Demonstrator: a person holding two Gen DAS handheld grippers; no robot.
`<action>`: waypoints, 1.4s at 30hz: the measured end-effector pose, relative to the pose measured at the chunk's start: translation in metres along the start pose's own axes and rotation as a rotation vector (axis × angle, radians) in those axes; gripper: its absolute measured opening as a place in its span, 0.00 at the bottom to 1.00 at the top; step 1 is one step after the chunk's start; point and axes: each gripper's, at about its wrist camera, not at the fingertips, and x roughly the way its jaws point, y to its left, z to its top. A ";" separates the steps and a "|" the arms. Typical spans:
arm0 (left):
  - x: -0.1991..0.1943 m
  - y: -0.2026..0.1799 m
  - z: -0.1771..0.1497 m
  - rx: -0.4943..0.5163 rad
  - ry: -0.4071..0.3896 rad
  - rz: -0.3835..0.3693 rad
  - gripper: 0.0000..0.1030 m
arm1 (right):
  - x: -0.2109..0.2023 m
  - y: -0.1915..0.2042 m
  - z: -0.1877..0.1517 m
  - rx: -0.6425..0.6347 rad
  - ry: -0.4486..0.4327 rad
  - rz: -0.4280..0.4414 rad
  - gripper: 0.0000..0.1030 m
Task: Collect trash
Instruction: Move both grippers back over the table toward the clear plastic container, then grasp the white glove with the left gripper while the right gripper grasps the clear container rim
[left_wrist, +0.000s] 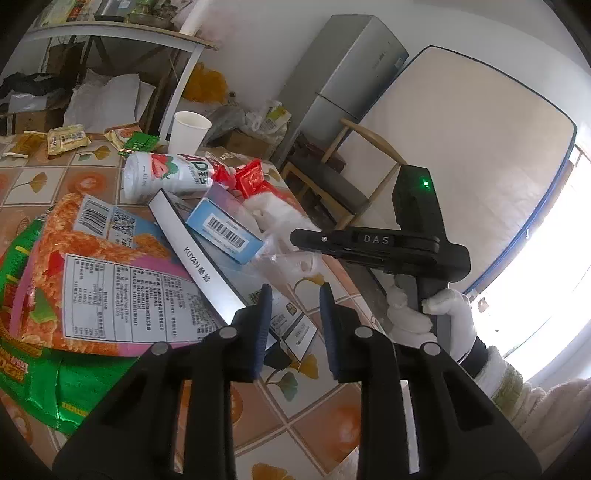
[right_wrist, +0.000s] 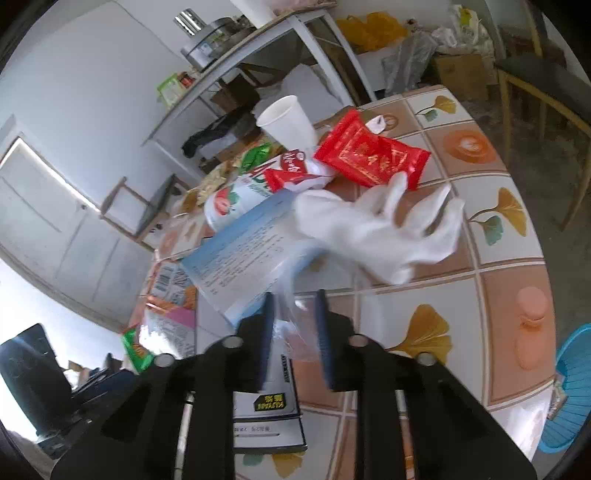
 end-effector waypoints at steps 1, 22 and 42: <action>0.001 0.000 0.000 0.000 0.002 -0.002 0.23 | -0.001 -0.001 0.000 0.006 0.007 0.024 0.08; 0.037 -0.032 0.029 0.072 0.108 -0.019 0.23 | -0.086 -0.021 -0.057 0.081 -0.068 -0.016 0.06; 0.227 -0.090 0.075 0.502 0.494 0.308 0.66 | -0.090 -0.021 -0.106 -0.015 -0.041 -0.229 0.06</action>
